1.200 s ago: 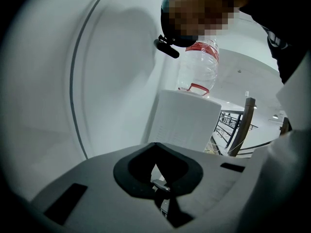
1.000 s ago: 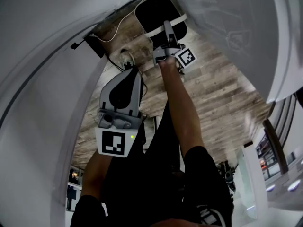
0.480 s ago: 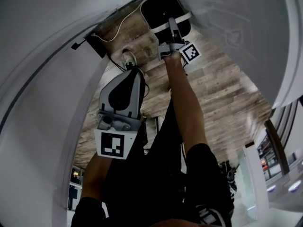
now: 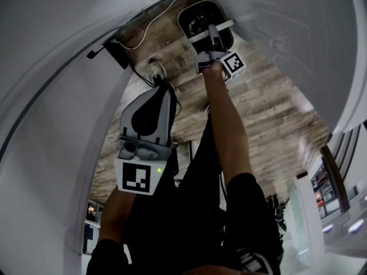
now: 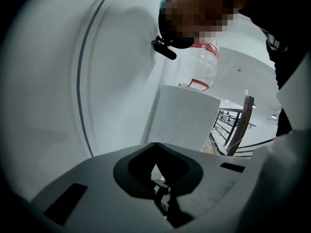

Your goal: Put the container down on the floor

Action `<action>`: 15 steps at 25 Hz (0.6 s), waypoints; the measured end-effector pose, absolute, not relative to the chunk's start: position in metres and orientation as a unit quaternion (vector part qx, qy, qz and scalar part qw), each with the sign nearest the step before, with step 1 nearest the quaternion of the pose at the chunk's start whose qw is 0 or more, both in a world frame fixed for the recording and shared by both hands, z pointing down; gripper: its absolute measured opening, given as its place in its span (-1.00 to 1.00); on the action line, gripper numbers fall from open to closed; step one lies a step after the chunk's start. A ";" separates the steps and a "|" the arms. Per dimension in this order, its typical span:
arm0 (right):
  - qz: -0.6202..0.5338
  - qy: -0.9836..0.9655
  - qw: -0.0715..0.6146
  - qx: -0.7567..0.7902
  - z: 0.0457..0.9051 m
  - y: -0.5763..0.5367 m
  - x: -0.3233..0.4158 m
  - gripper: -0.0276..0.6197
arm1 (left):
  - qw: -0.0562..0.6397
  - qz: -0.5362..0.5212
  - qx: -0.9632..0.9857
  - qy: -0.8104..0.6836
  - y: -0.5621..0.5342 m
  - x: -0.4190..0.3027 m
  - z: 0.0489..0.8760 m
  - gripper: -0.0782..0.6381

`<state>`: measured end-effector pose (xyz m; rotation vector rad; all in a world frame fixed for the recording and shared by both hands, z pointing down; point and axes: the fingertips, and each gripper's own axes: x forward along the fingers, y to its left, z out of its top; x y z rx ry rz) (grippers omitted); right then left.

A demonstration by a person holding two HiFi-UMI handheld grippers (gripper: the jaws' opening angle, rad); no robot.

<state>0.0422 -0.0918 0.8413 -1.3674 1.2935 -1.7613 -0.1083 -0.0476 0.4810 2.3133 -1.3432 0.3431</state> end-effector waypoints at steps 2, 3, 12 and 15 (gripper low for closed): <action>-0.660 0.479 0.269 -0.513 0.843 -0.091 0.042 -0.62 | 0.222 0.123 0.836 -0.487 -0.048 -0.109 0.481 -0.70; -0.660 0.478 0.268 -0.513 0.843 -0.092 0.042 -0.62 | 0.222 0.123 0.836 -0.487 -0.048 -0.109 0.481 -0.70; -0.660 0.483 0.290 -0.497 0.843 -0.082 0.046 -0.62 | 0.225 0.123 0.836 -0.485 -0.045 -0.108 0.483 -0.70; -0.657 0.490 0.291 -0.494 0.842 -0.076 0.051 -0.61 | 0.224 0.124 0.837 -0.483 -0.046 -0.108 0.483 -0.70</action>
